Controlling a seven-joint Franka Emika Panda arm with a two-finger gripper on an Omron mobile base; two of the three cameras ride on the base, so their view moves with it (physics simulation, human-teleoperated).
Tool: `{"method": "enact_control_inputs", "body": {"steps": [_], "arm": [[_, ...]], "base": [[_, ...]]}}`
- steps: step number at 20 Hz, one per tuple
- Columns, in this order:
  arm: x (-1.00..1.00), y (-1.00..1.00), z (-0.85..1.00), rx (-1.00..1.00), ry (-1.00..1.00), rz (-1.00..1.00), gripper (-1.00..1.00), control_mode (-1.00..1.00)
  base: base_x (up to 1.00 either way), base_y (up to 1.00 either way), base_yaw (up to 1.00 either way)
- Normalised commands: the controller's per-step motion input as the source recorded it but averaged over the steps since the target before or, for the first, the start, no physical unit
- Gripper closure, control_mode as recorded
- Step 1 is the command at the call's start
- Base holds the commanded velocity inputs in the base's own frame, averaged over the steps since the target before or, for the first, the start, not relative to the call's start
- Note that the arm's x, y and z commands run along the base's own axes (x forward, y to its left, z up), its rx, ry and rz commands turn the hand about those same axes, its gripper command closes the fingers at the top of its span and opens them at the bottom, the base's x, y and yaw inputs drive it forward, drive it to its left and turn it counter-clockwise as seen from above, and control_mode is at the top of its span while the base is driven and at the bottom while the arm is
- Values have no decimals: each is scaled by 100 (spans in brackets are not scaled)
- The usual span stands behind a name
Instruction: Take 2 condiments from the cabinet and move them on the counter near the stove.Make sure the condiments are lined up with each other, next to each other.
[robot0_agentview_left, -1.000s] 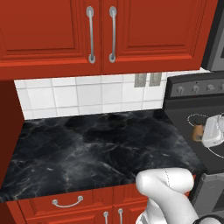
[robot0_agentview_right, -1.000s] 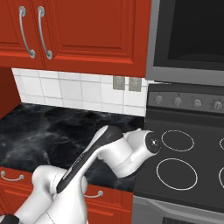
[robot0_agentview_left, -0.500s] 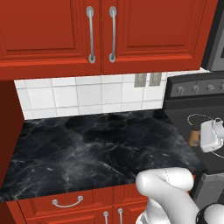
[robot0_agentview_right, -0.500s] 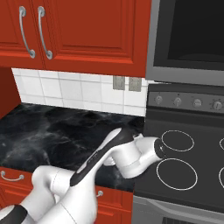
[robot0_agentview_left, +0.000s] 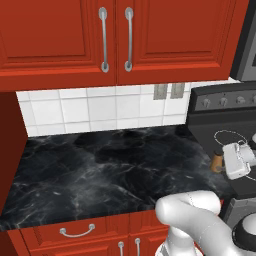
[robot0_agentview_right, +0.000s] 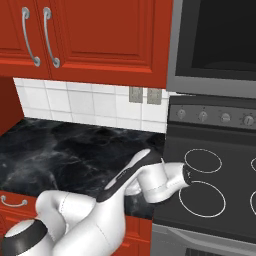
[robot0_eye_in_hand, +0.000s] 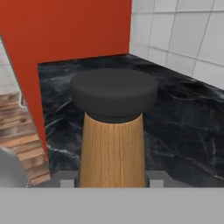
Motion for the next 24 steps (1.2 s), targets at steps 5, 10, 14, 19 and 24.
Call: {"method": "enact_control_inputs", "body": {"steps": [5,10,14,19,24], "arm": [[7,-19,-36,0,0,0,100,-100],[1,-8,-32,0,0,0,100,-100],[2,0,-28,0,-2,0,100,-100],[8,0,-20,2,-7,0,100,-100],[2,0,-8,3,-14,0,100,-100]], "base": [[0,0,0],[0,0,0],[0,0,0],[0,0,0],[0,0,0]]}}
